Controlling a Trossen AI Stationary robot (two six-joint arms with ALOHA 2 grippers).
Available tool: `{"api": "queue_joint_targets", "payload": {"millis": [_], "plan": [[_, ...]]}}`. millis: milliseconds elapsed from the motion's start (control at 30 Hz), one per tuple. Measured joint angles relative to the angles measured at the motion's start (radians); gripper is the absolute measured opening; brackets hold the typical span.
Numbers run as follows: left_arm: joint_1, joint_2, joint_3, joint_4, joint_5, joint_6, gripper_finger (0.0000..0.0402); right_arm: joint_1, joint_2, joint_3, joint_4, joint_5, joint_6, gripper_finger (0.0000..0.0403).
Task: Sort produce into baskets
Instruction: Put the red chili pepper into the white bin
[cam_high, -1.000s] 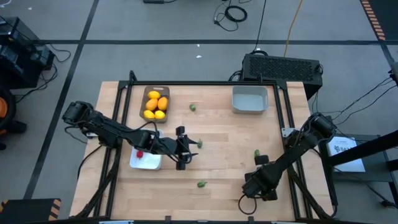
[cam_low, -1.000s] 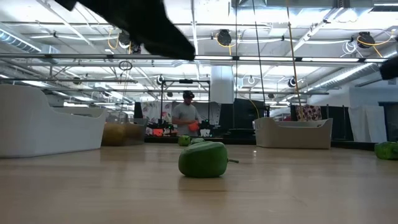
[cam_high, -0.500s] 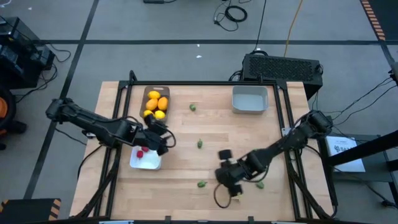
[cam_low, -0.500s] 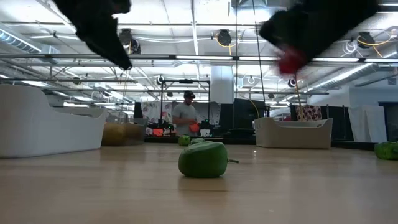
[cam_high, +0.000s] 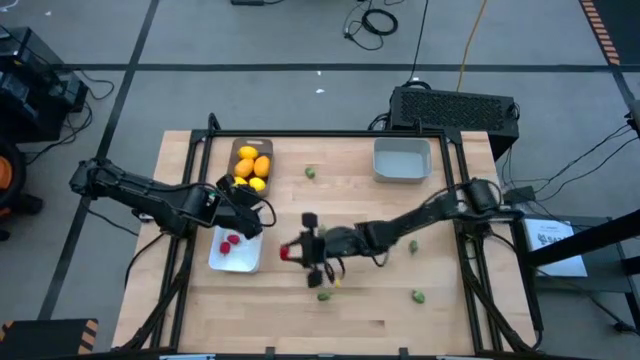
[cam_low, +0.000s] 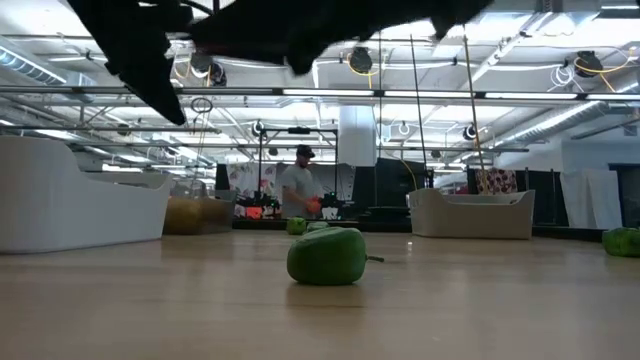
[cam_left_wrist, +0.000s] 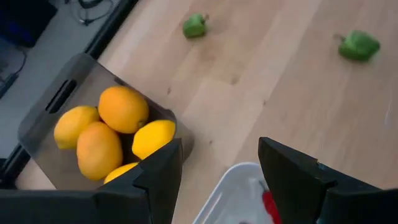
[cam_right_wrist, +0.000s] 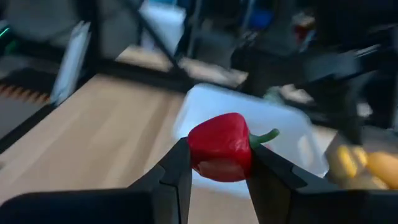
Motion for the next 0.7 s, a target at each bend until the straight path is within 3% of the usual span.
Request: {"api": "queue_joint_targets", "payload": {"millis": [167,267,467,700], "plan": [[0.064,-0.001,0.000,-0.036,0.032,0.041,0.0218,-0.071,0.154,0.021,0.309,-0.036,0.047,0.0115],[0.123,-0.001,0.000,-0.108,0.032,0.019,0.0218,-0.101,0.250,0.100,0.365,-0.109,0.106,0.0115],[0.247,-0.001,0.000,-0.272,0.013,-0.052,0.0218,-0.119,0.415,0.323,0.297,-0.133,0.141,0.0115],[0.307,-0.001,0.000,-0.301,0.044,-0.031,0.0218,-0.121,0.540,0.545,0.105,-0.131,0.122,0.0122]]}}
